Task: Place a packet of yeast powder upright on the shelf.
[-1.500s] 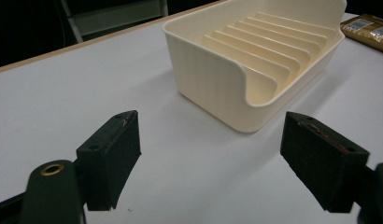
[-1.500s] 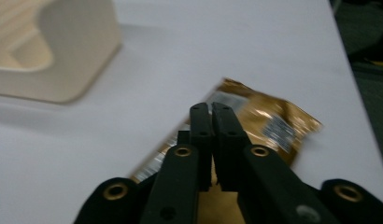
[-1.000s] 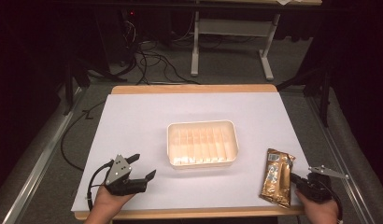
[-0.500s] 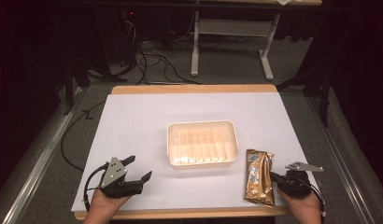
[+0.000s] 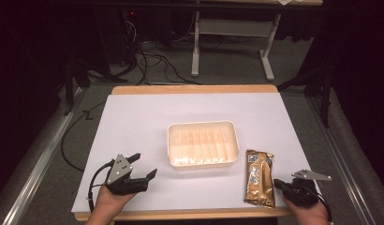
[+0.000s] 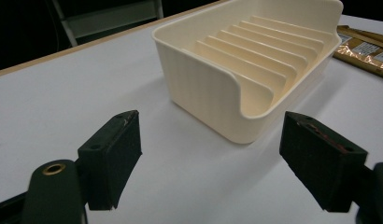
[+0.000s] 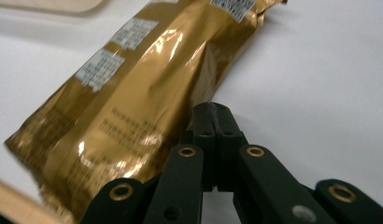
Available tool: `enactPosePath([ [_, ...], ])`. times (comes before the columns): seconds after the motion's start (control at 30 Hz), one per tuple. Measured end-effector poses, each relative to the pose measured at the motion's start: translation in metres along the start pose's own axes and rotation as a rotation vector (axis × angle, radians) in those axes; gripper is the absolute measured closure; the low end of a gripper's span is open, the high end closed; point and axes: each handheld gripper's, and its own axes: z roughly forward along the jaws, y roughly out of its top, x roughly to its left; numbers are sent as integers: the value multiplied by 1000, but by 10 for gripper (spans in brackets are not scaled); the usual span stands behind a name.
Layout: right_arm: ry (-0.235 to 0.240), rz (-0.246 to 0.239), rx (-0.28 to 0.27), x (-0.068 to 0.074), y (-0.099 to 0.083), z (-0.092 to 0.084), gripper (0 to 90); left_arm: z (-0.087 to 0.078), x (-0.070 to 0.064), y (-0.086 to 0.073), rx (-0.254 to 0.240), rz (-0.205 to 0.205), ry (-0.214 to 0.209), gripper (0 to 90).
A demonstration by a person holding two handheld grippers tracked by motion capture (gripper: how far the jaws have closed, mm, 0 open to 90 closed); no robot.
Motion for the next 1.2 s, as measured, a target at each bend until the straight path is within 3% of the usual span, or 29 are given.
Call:
enactPosePath([
  [0.17, 16, -8, 20, 5, -10, -7, 900, 11, -3, 6, -5, 14, -30, 212],
  [0.37, 58, -32, 28, 15, -10, -4, 900, 14, -4, 7, -6, 23, -35, 213],
  [0.43, 93, -76, 40, 28, -6, 2, 900, 12, -3, 7, -6, 24, -31, 213],
  [0.6, 121, -134, 52, 44, 0, 10, 900, 6, -2, 4, -1, 17, -16, 213],
  [0.63, 138, -166, 62, 50, 4, 15, 900, 4, -2, 3, 1, 19, -8, 213],
  [0.93, 178, -235, 77, 65, 17, 29, 900, -13, 3, -5, 1, -10, 35, 213],
  [1.03, 205, -222, 31, 64, 21, 22, 889, -17, 4, -7, 0, -16, 45, 214],
  [1.2, 207, -199, -37, 58, 27, 15, 850, -18, 5, -10, 12, -15, 50, 214],
])
